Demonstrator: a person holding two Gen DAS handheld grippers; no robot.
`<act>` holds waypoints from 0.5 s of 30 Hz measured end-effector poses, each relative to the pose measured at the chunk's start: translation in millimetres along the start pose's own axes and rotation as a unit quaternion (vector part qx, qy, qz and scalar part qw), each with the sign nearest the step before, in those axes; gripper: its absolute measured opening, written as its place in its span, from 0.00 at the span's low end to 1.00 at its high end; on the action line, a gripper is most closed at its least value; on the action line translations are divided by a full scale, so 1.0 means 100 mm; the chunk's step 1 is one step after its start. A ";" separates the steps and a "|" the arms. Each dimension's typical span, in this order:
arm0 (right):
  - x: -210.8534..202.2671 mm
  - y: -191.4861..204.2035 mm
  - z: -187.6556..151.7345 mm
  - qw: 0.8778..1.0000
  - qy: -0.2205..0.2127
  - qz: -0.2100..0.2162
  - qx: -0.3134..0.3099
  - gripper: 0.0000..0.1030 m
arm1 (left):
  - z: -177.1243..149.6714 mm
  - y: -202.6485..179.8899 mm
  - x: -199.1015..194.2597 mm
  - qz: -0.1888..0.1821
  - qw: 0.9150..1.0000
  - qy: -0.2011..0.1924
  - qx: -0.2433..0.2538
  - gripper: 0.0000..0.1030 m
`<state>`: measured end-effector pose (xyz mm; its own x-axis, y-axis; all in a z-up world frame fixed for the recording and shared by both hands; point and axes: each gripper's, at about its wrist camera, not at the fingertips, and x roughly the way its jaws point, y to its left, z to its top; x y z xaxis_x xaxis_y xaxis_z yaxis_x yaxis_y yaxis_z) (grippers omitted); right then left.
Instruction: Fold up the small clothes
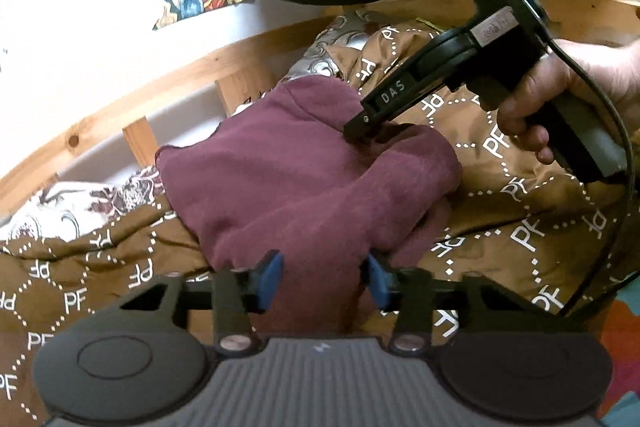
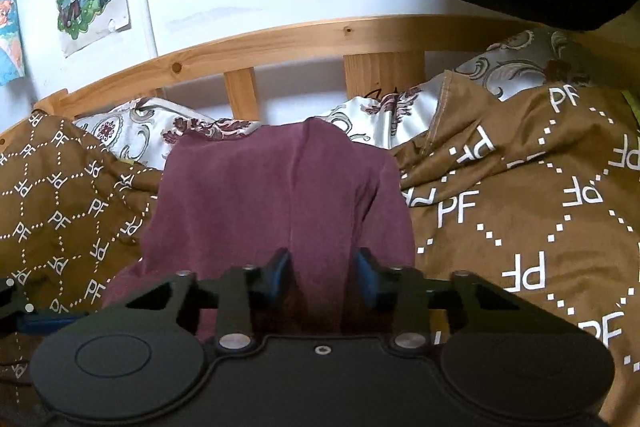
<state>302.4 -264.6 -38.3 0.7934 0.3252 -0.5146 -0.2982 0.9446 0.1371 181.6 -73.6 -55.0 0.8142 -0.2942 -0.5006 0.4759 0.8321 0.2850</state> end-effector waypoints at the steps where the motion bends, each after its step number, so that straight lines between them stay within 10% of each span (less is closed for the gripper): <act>1: 0.00 0.01 0.00 1.000 0.001 0.001 -0.004 0.23 | 0.00 -0.01 -0.01 0.002 1.000 -0.003 0.001 0.34; 5: -0.07 0.10 0.01 0.999 -0.020 -0.017 -0.041 0.07 | 0.01 0.04 0.00 -0.008 1.000 -0.009 -0.019 0.27; 15: -0.28 0.03 0.15 0.995 -0.058 -0.052 -0.066 0.05 | 0.11 -0.07 0.14 -0.020 0.999 -0.021 -0.035 0.23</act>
<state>287.3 -269.8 -10.6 0.8773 0.2353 -0.4182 -0.2718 0.9619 -0.0289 193.5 -88.2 -55.3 0.8092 -0.3451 -0.4755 0.4845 0.8498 0.2077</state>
